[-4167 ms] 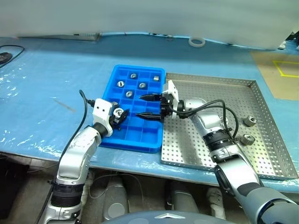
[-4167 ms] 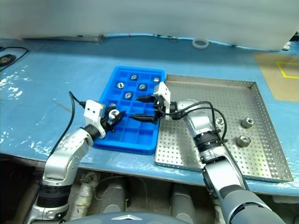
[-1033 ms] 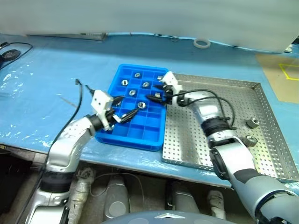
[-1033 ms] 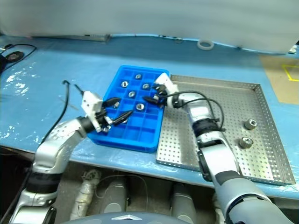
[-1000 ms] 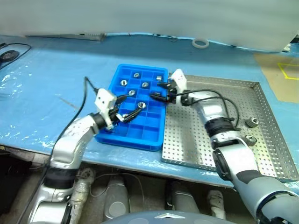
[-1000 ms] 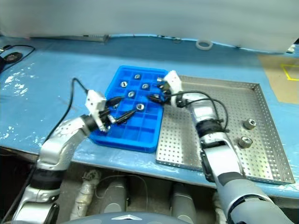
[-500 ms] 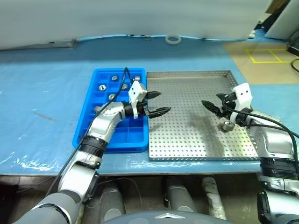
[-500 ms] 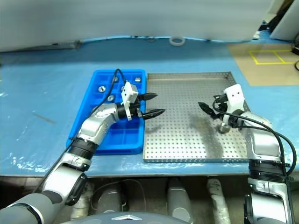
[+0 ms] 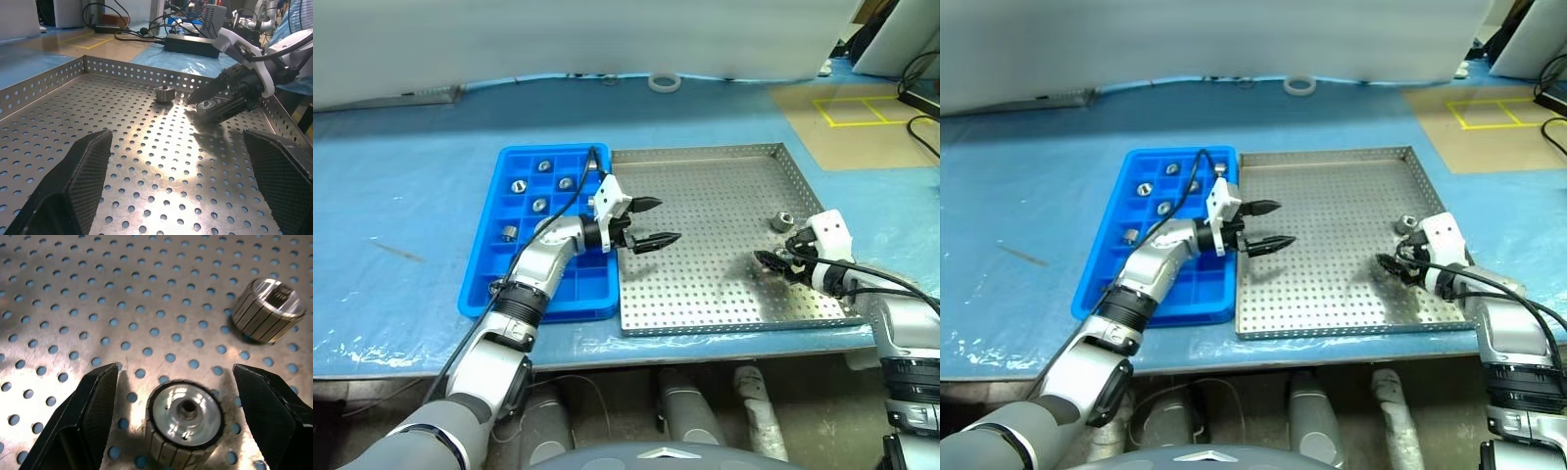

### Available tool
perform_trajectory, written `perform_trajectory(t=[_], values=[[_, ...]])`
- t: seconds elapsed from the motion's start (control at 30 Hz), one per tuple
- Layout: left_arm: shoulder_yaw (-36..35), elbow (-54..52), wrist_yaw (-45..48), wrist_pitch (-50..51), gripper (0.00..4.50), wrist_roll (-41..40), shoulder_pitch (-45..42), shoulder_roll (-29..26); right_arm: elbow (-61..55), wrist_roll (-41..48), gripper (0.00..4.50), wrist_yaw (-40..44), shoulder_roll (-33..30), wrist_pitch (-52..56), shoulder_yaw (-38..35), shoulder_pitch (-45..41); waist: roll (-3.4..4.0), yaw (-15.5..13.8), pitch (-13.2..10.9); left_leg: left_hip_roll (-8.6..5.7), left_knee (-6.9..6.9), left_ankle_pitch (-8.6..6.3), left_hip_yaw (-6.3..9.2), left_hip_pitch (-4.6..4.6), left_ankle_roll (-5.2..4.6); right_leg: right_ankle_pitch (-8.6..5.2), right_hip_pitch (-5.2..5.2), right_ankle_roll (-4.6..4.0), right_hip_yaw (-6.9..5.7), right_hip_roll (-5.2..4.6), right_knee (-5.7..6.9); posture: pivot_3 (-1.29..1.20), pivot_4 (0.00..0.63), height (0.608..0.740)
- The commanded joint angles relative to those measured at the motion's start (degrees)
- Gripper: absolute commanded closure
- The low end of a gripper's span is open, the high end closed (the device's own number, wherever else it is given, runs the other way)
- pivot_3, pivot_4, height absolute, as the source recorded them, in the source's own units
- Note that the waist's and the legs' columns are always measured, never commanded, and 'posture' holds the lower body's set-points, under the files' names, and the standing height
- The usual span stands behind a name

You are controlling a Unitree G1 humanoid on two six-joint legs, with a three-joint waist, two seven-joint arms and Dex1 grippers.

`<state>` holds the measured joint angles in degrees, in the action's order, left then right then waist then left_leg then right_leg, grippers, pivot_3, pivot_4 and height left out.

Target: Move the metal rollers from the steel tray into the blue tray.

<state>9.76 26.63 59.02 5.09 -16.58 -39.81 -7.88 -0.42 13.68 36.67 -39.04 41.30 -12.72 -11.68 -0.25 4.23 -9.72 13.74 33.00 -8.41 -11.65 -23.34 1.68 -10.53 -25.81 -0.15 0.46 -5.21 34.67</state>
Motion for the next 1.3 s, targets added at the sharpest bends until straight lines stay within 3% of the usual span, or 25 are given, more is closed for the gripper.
perform_trajectory(t=[0.03, 0.2, 0.47, 0.83, 1.03, 1.3], values=[[-0.7, -2.0, 0.0, -0.7, 0.0, 0.4, 0.2, -0.7, -1.8, 1.7, 1.14, 1.4, -0.2, 0.8, 0.3, 0.0, 0.0, 0.0, 0.0, -0.01, 0.01, -0.02, -0.01, -0.02, -0.03, 0.01, 0.0, -0.01, 0.0, -0.02, -0.02, -0.49, 0.15, 0.74], [-1.9, -4.7, -1.2, 0.1, 0.0, -0.2, 1.3, -2.2, -1.3, 4.9, 2.8, 2.6, 1.5, -0.5, -0.5, -6.3, 0.0, 0.1, 0.0, 0.01, 0.01, -0.02, 0.0, 0.0, -0.02, -0.01, -0.02, 0.01, 0.0, -0.01, 0.0, -0.42, 0.15, 0.74], [-9.6, -23.3, -7.9, 9.9, 0.0, -7.5, 8.0, -6.4, 5.3, 11.7, 2.83, 10.2, 12.4, -6.0, 4.5, -24.8, 0.0, -0.9, 0.0, 0.08, -0.04, 0.01, -0.01, 0.02, 0.01, 0.06, -0.11, -0.1, -0.1, -0.02, 0.16, -0.18, 0.15, 0.74], [-21.3, -47.5, -20.6, 21.2, 0.0, -12.9, 27.0, -15.6, 12.5, 9.8, 2.83, 32.4, 19.7, -9.2, 24.4, -31.9, 0.0, -8.8, 0.0, 0.17, -0.69, 0.18, 0.06, -0.01, 0.3, -0.13, -0.19, -0.37, -0.44, -0.06, 0.07, 0.13, 0.15, 0.74], [-23.3, -52.4, -23.8, 24.2, 0.0, -14.7, 30.9, -18.2, 16.5, 5.1, 2.83, 33.2, 23.2, -13.1, 30.4, -31.9, -0.02, -10.9, 0.0, 0.15, -0.67, 0.29, 0.25, 0.03, 0.51, -0.14, -0.06, -0.36, -0.43, -0.11, 0.17, 0.17, 0.15, 0.74], [-22.1, -52.6, -24.3, 26.2, 0.0, -15.7, 29.9, -20.6, 19.7, -0.9, 2.83, 28.9, 26.7, -17.8, 33.4, -30.1, -0.03, -11.1, 0.0, 0.2, -0.83, 0.46, 0.54, 0.13, 0.78, -0.13, -0.05, -0.35, -0.37, -0.04, 0.26, 0.14, 0.15, 0.74]])
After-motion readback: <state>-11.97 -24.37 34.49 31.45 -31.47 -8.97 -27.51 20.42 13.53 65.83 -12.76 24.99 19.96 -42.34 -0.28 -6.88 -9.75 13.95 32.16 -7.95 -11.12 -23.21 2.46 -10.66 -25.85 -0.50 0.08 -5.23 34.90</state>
